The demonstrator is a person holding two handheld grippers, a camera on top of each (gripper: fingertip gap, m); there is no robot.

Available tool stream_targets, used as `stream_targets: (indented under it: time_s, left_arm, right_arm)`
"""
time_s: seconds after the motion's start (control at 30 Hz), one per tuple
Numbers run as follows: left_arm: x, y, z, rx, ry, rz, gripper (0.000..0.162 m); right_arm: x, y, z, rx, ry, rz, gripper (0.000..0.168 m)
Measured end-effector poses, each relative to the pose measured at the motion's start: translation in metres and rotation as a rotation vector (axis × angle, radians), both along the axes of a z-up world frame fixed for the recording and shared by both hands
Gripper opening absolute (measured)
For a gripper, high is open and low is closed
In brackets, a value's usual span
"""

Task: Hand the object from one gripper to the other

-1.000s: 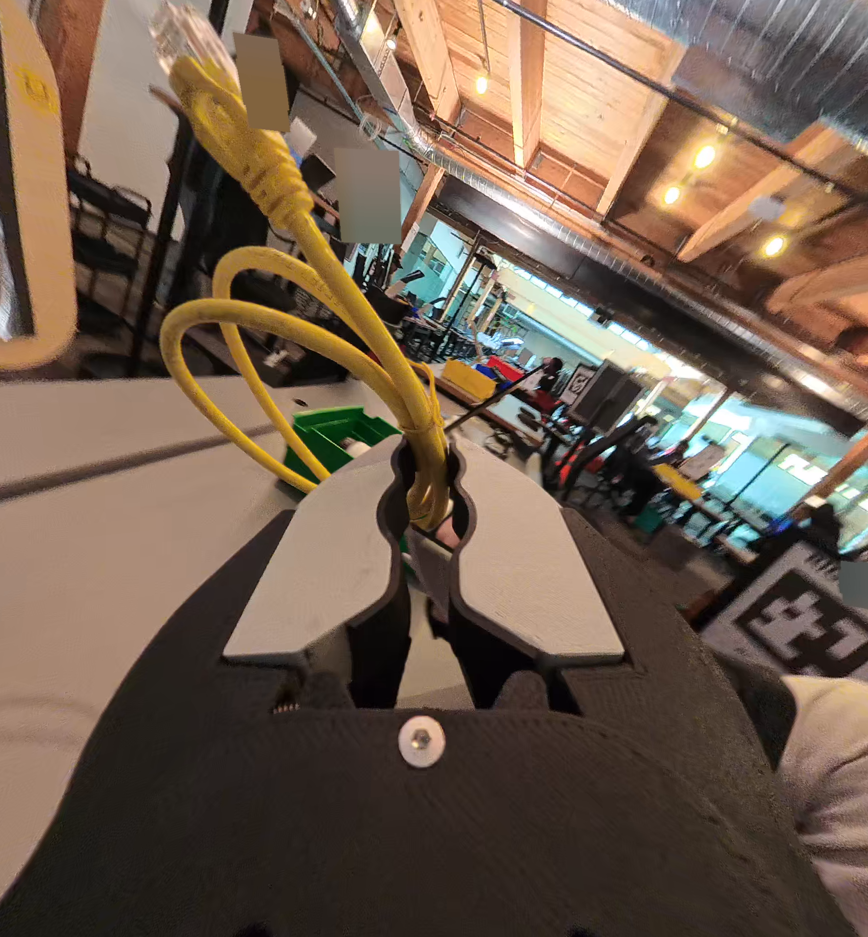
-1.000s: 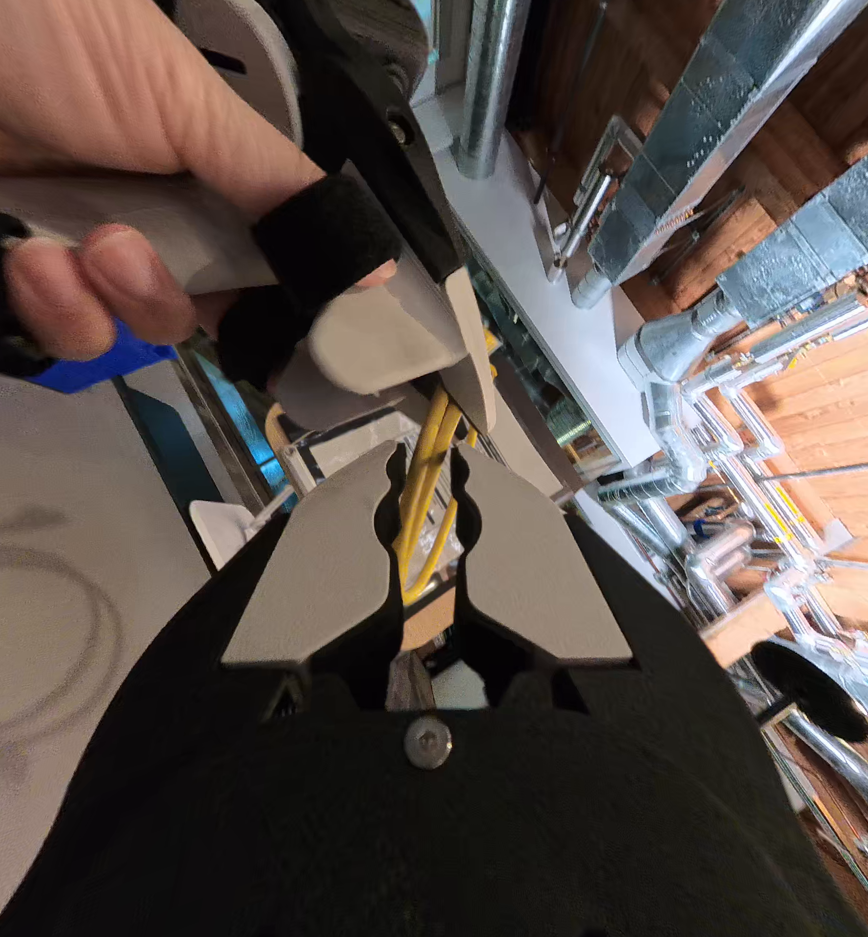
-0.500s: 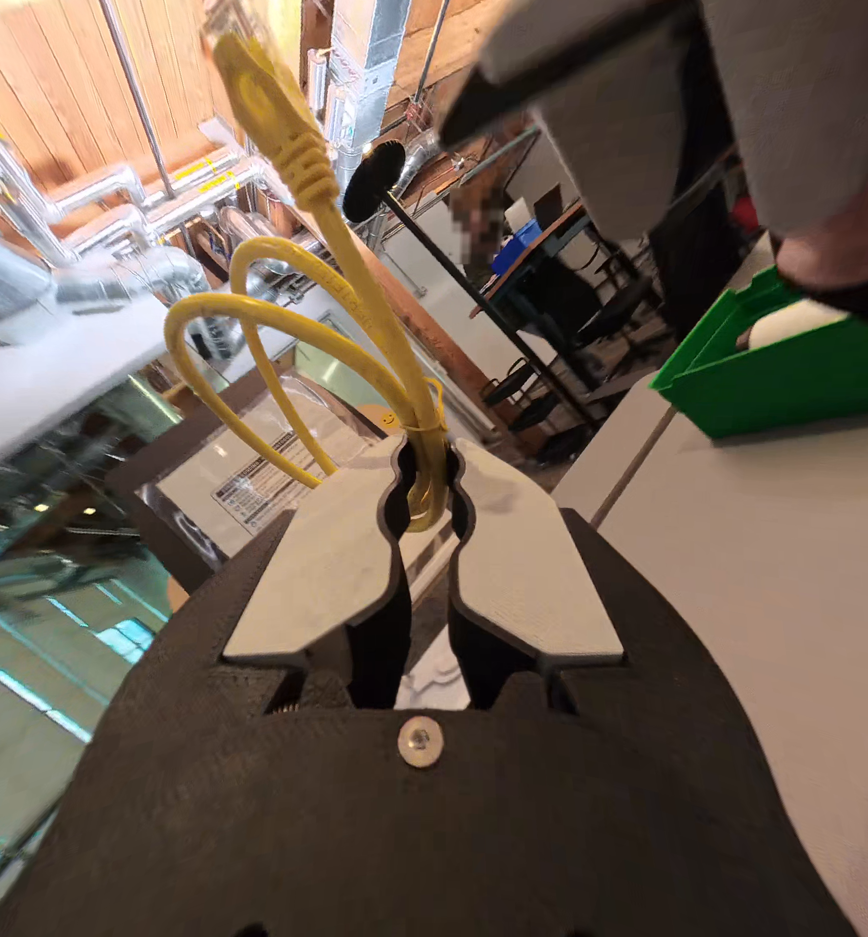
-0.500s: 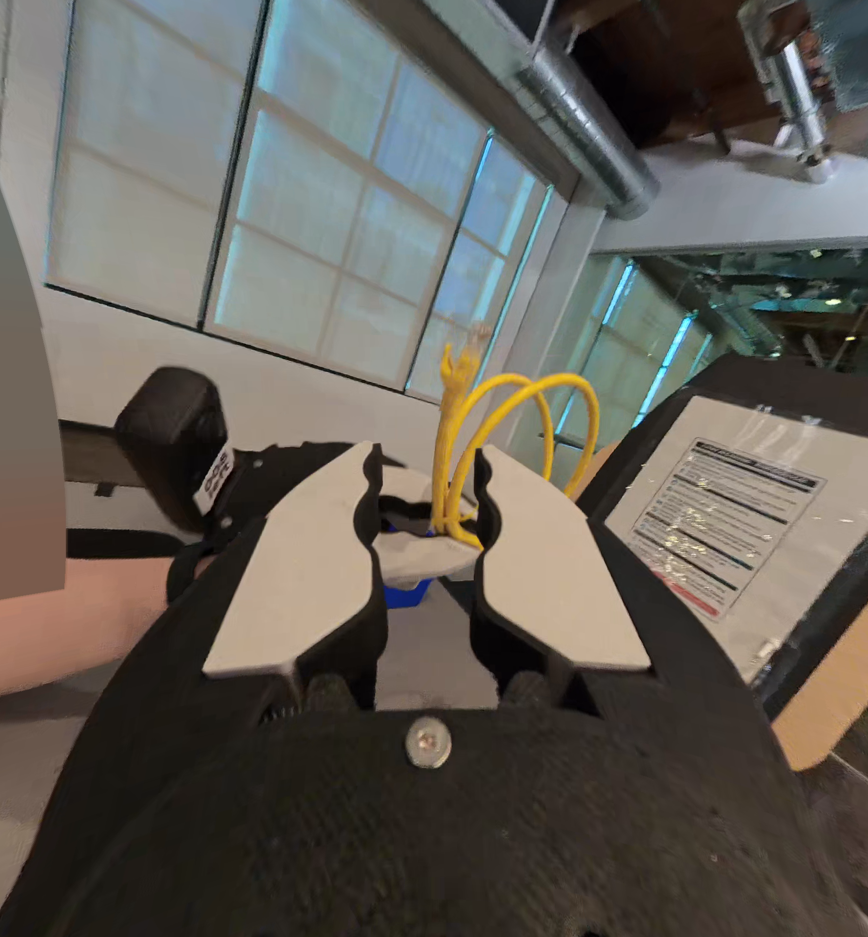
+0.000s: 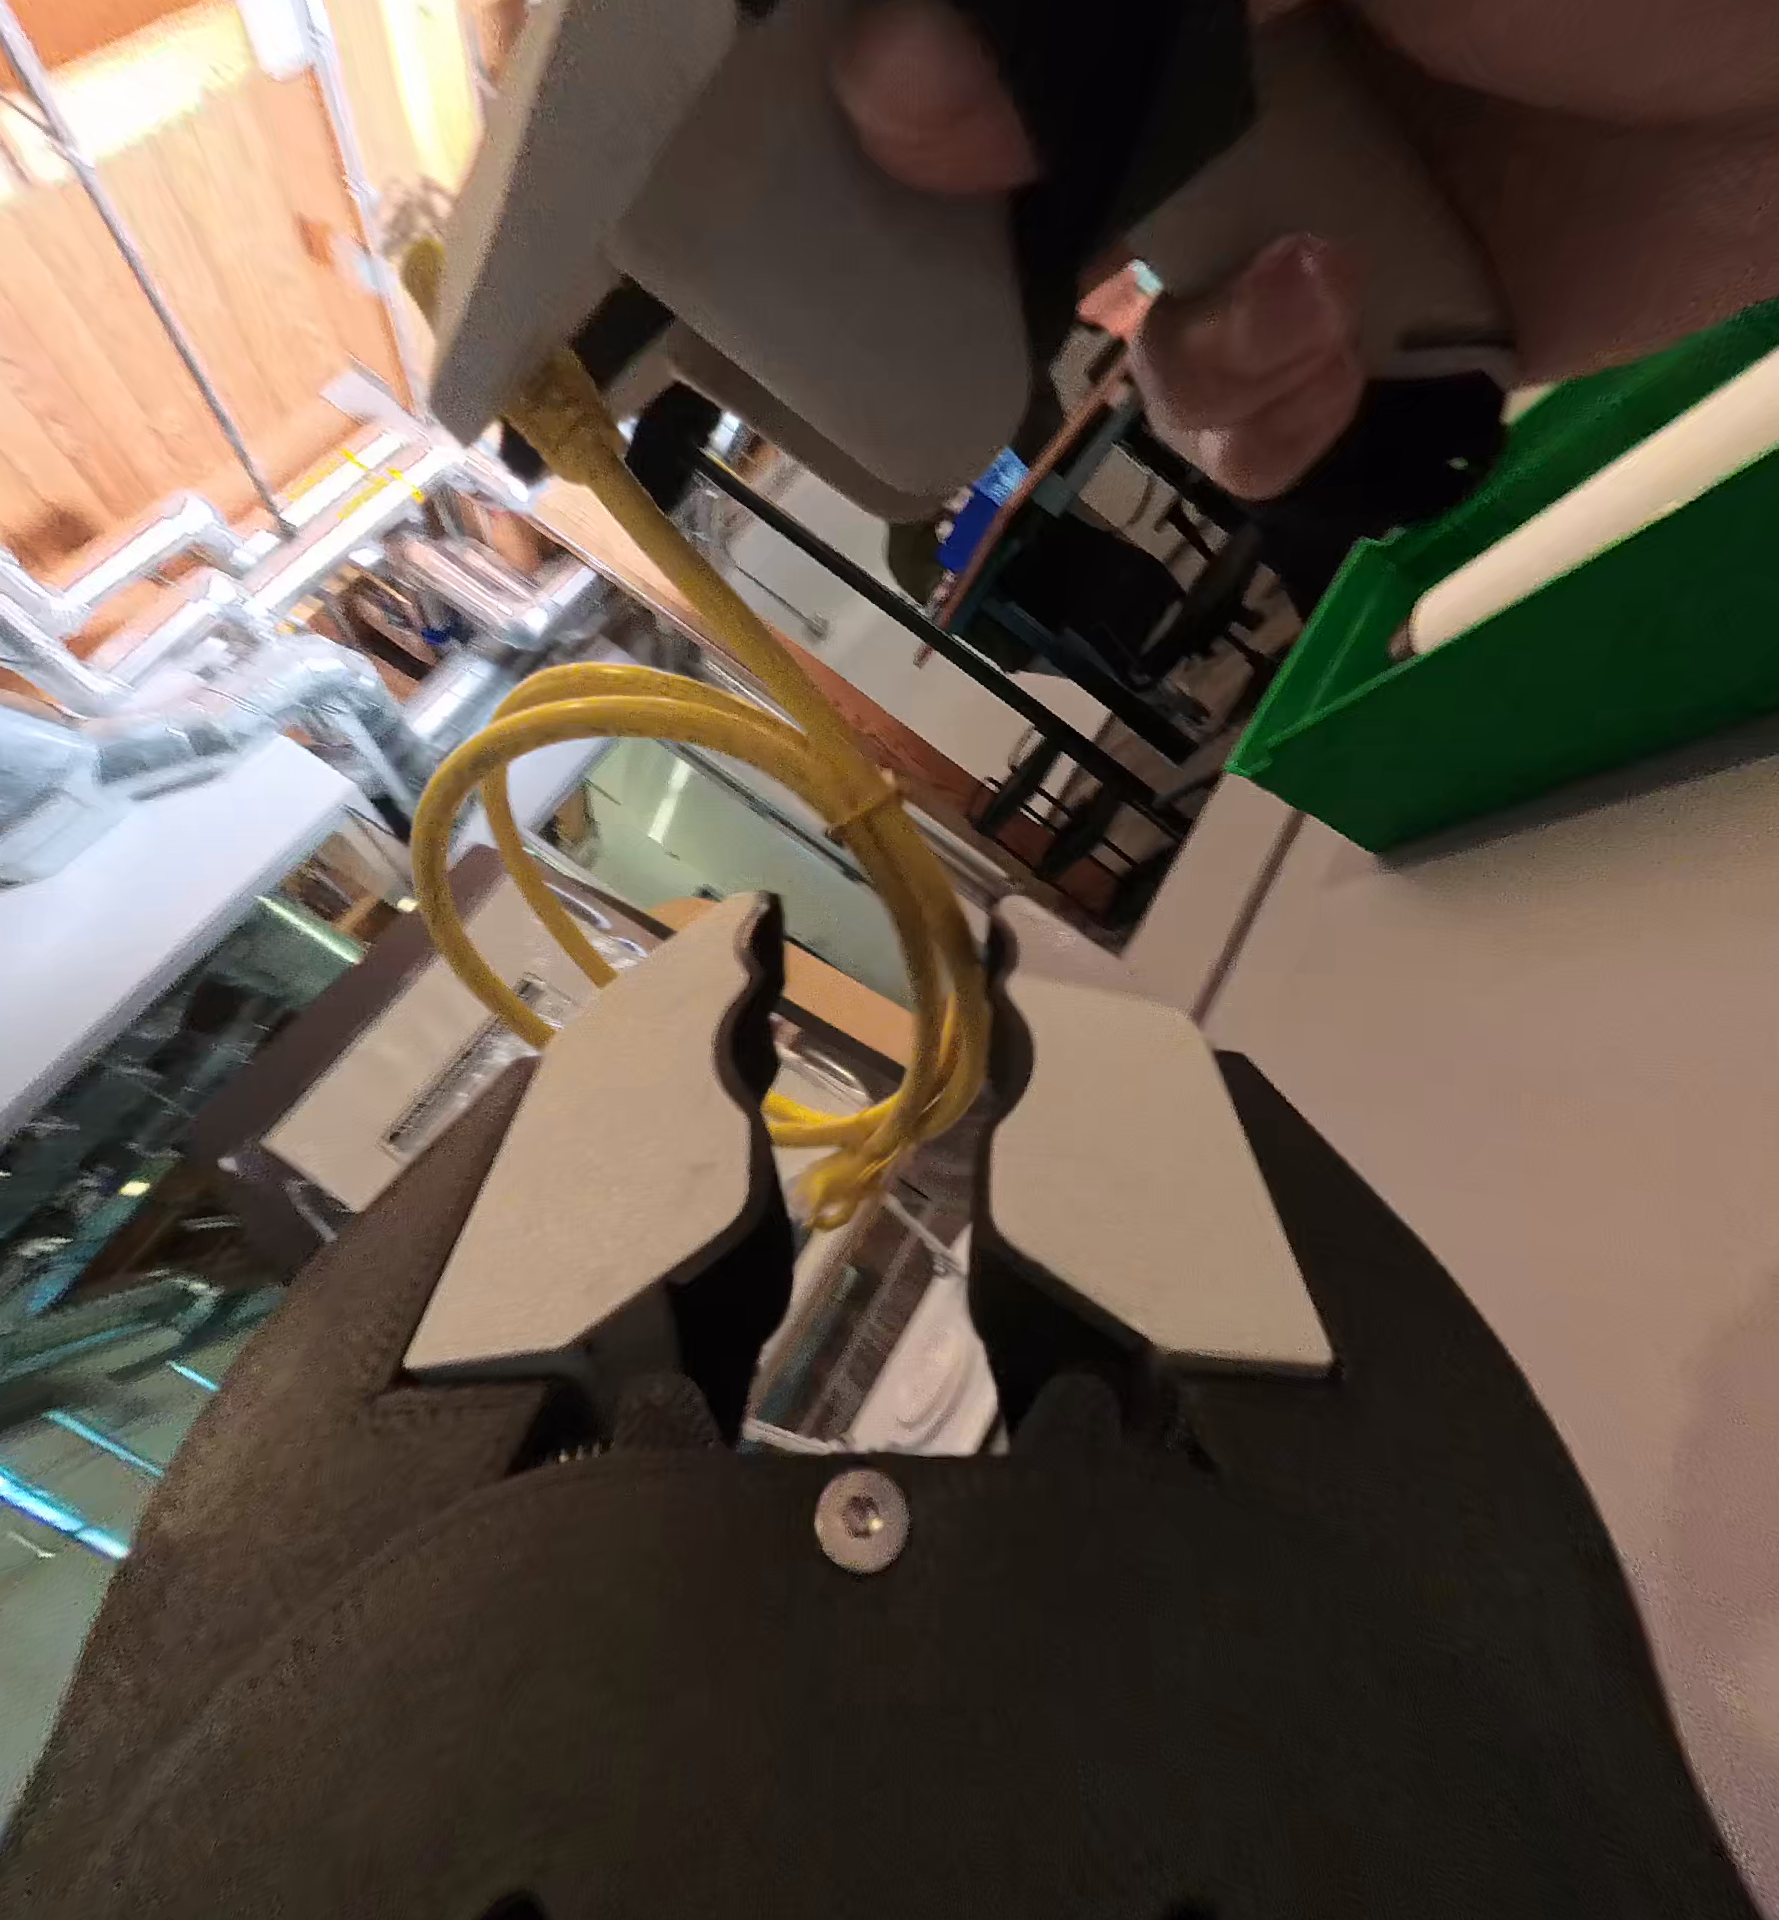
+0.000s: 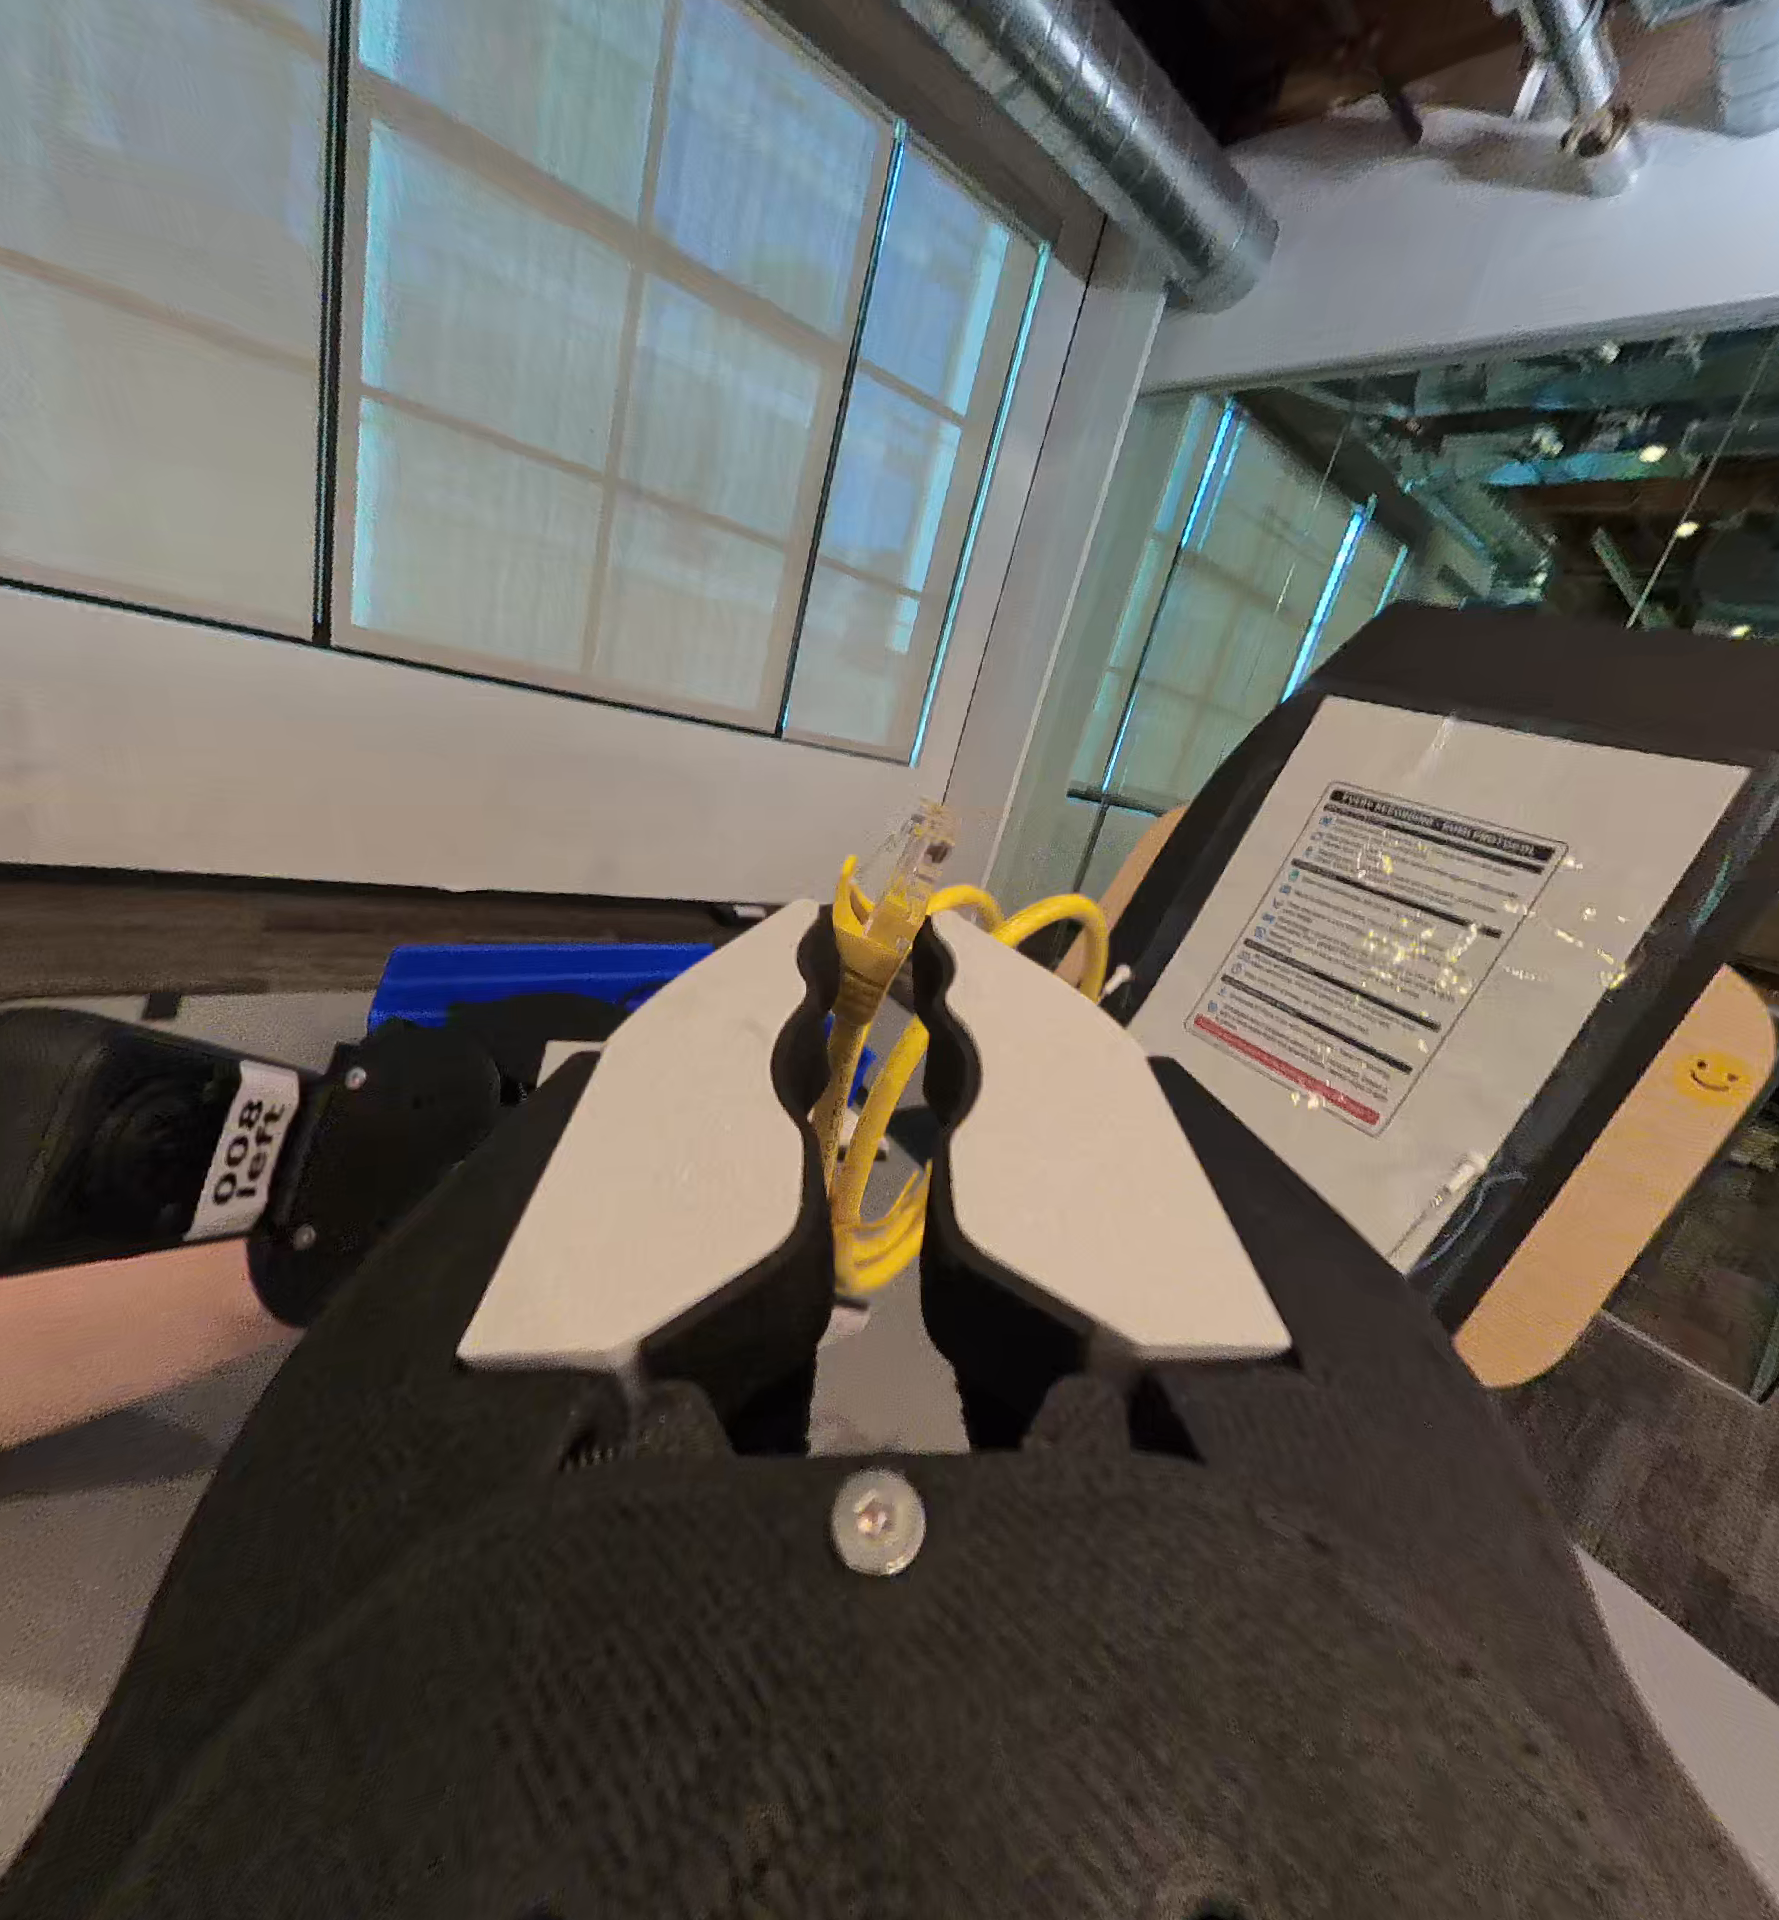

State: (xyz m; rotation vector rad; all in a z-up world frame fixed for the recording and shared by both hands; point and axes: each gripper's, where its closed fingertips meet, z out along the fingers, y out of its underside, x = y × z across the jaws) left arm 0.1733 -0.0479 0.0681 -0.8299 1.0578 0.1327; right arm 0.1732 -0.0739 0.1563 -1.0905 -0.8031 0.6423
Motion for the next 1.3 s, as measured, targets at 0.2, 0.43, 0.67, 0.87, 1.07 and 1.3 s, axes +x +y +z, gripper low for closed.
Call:
stream_targets:
  time_s: [0.2,0.43,0.67,0.87,1.07,1.3]
  left_arm:
    - [0.007,-0.017,0.000,-0.166,-0.031,-0.188,0.056]
    - [-0.002,-0.003,-0.015,0.095,0.090,-0.046,0.051]
    - [0.004,-0.012,-0.014,0.394,0.065,0.096,0.051]
    - [0.012,-0.045,0.008,0.504,0.015,0.078,0.043]
    - [0.022,-0.035,-0.007,0.430,0.112,0.084,0.052]
    - [0.022,-0.024,-0.011,0.435,0.146,0.161,0.019]
  right_arm:
    - [0.061,0.030,0.008,-0.204,0.105,0.069,0.014]
    - [0.127,0.030,0.035,-0.438,0.506,0.378,0.014]
    - [0.130,0.019,0.047,-0.564,0.708,0.671,0.014]
    - [0.122,0.025,0.041,-0.643,0.767,0.726,0.014]
    - [0.110,0.026,0.037,-0.681,0.768,0.752,0.014]
    - [0.097,0.024,0.033,-0.718,0.755,0.782,0.014]
